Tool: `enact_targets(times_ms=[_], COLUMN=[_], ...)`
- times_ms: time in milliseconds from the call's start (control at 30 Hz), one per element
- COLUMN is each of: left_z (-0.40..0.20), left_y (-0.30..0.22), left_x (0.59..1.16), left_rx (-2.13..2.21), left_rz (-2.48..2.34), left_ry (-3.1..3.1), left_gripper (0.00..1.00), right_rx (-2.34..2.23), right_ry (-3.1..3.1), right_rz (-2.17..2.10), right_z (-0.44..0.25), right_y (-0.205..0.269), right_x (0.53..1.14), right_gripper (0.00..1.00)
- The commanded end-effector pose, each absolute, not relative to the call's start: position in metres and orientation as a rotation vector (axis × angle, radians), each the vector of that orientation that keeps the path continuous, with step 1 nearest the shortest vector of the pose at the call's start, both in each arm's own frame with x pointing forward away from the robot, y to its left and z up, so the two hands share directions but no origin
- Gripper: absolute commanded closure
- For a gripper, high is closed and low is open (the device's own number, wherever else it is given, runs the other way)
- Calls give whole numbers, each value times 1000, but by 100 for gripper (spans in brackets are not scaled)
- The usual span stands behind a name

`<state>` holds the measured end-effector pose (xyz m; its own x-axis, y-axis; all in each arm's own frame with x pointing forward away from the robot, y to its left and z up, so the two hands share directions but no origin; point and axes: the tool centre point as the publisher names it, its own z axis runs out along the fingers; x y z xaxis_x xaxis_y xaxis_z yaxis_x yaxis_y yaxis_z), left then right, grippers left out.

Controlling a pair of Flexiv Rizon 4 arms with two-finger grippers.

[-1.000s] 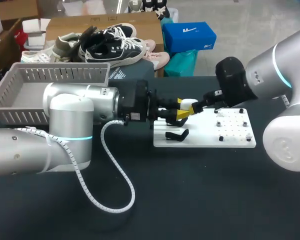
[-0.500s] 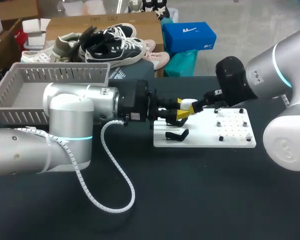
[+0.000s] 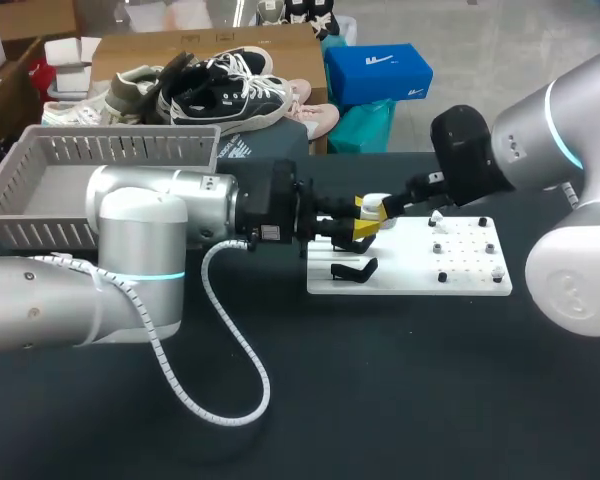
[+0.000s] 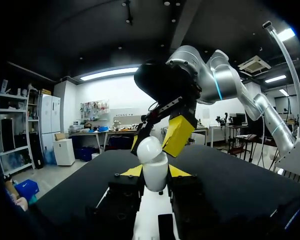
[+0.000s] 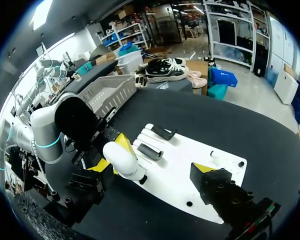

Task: Pick up each earbud case from the left stands, insert the matching earbuds, close the lid, and place the case in the box.

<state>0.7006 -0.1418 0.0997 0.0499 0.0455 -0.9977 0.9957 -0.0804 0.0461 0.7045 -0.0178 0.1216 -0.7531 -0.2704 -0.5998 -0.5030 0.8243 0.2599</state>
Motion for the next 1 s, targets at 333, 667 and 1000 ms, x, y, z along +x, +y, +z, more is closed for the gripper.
enact_targets(times_ms=[333,667,1000], left_z=[99,99,99], left_y=[-142,-142,-142], left_x=[701,701,701], left_rx=[1324,1324,1324], left_rz=[-1208,-1208,-1208], left_ry=[1168,1168,1168], left_gripper=[100,100,100], right_rx=[-568,-507,-437], right_ry=[2416,2462,2572], right_rz=[417,168,-151], right_z=[144,148,127], right_y=[-30,-80,-129], right_x=[711,690,664], right_gripper=[0,0,0])
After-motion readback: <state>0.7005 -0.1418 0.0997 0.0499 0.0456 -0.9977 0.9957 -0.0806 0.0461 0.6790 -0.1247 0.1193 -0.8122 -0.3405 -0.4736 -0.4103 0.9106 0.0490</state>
